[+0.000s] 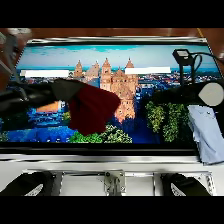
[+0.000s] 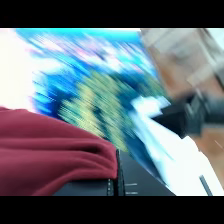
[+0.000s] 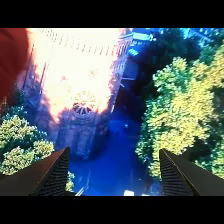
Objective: Fold the shirts.
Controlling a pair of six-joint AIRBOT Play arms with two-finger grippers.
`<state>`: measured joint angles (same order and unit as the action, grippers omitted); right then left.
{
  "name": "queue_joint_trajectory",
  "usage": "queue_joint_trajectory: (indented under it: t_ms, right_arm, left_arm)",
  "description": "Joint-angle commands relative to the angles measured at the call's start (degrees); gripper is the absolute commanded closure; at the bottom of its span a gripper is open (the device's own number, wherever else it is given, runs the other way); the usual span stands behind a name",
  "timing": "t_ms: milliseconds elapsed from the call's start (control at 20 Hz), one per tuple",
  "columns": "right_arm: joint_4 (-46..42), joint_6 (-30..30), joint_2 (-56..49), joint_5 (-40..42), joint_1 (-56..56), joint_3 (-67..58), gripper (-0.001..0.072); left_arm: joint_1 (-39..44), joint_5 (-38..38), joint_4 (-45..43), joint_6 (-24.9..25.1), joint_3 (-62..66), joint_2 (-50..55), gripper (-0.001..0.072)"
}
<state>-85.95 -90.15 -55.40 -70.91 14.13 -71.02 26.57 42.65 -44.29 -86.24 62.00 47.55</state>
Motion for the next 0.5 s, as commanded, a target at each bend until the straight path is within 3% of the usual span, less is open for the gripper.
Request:
queue_joint_trajectory:
  t_ms: [0,200,250,300,450]
  right_arm:
    - [-2.6,0.4,4.1,-5.5,0.0,-1.9,0.0034]
    - [-2.7,0.3,6.2,-16.8,0.0,-1.9,0.0034]
    - [-2.7,0.0,6.2,-19.2,0.0,-1.9,0.0034]
    - [-2.7,-0.3,6.2,-20.6,0.0,-1.9,0.0034]
    - [-3.1,-0.9,6.2,-20.3,0.0,-1.9,0.0034]
  left_arm:
    - [14.3,-12.3,0.2,-3.5,-7.1,2.7,0.0670]
    - [22.6,-24.0,0.5,-12.0,-13.2,14.6,0.0649]
    - [23.3,-24.1,1.1,-12.0,-12.9,17.5,0.0376]
    - [23.4,-23.6,2.3,-12.1,-12.4,20.0,-0.0013]
    - [16.9,-15.6,3.2,-10.8,-11.2,21.1,-0.0006]
